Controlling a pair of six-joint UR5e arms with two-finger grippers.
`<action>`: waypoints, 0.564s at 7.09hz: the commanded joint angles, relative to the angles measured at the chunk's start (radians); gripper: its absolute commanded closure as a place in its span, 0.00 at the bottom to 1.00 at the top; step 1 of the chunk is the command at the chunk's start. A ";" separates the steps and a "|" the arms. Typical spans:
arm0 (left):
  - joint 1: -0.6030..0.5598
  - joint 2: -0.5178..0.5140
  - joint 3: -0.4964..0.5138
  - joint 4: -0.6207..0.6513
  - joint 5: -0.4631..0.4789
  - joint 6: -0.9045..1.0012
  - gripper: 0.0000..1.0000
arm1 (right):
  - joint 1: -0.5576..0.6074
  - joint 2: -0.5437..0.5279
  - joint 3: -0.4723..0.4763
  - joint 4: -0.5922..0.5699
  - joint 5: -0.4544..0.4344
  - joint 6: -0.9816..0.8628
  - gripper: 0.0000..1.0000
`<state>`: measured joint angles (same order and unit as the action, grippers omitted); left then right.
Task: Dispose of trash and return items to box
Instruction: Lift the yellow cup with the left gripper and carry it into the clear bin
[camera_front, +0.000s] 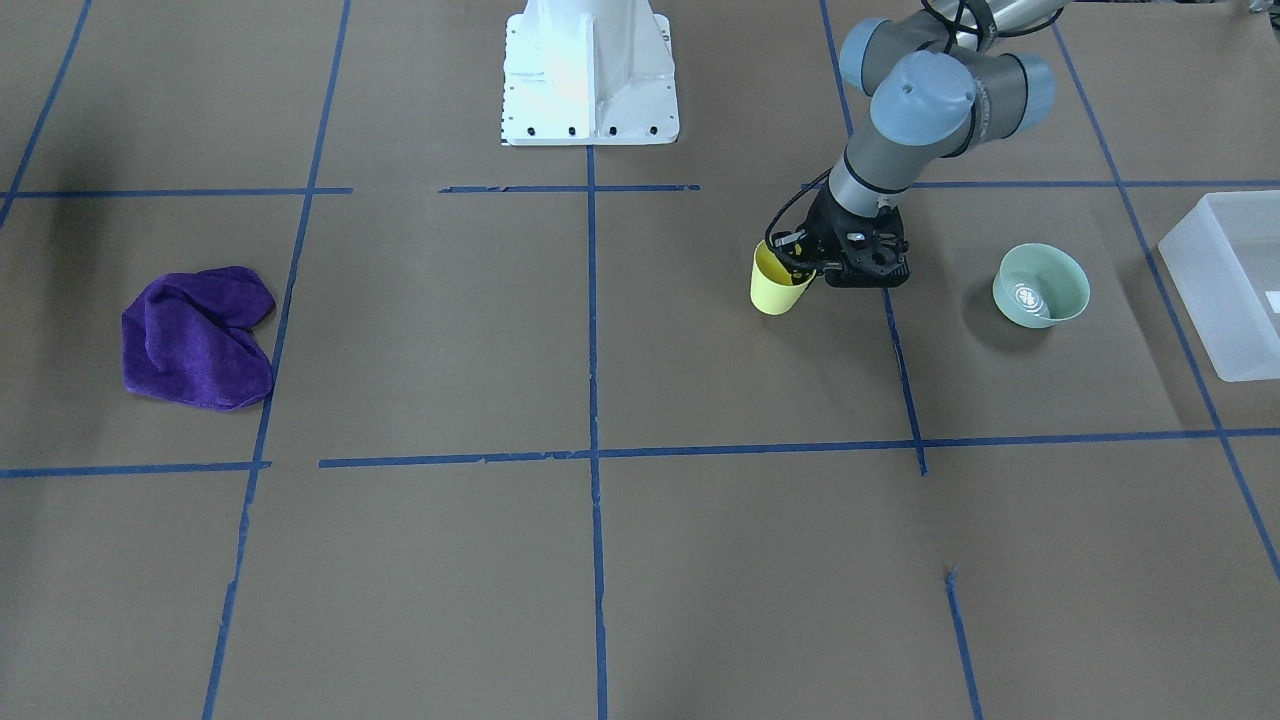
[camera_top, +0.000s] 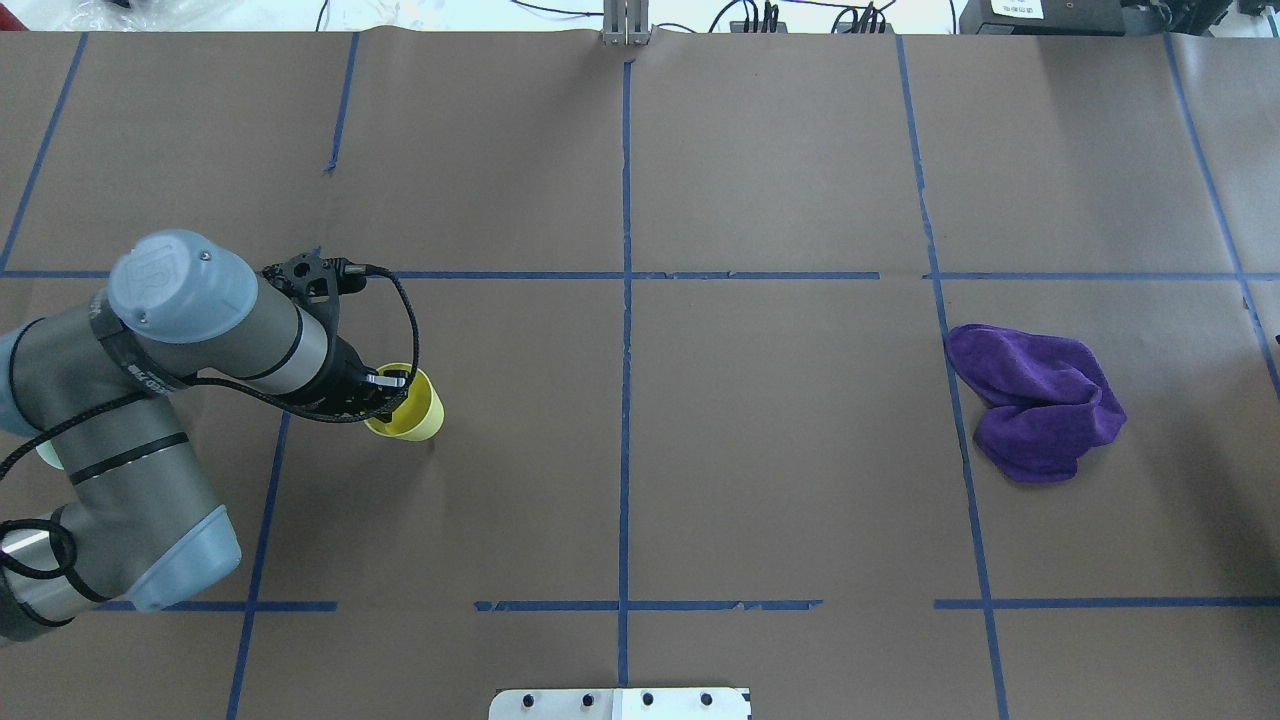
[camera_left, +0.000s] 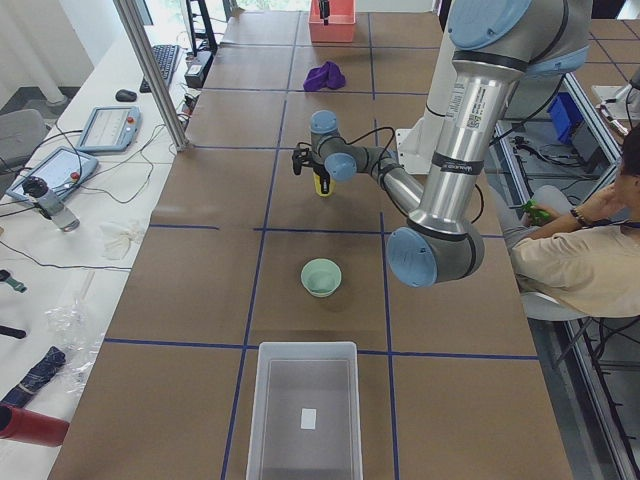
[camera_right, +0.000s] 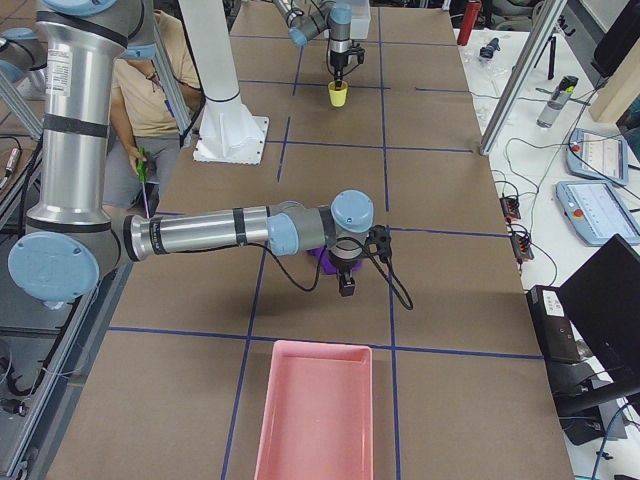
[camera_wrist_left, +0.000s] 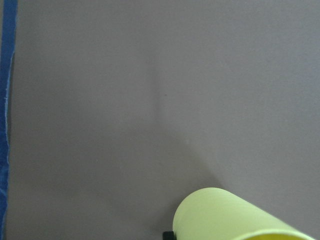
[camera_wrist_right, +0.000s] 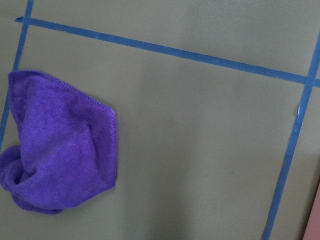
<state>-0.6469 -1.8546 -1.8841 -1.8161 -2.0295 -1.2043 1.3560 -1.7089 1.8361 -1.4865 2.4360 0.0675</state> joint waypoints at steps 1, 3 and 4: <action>-0.202 0.076 -0.169 0.116 -0.008 0.207 1.00 | 0.000 0.000 0.000 -0.001 0.000 0.000 0.00; -0.406 0.222 -0.224 0.165 -0.079 0.568 1.00 | 0.000 0.000 0.000 0.000 0.002 0.000 0.00; -0.522 0.329 -0.210 0.165 -0.095 0.824 1.00 | 0.000 -0.002 0.000 -0.001 0.002 0.000 0.00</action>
<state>-1.0270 -1.6427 -2.0936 -1.6600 -2.0943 -0.6605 1.3560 -1.7092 1.8362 -1.4872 2.4373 0.0675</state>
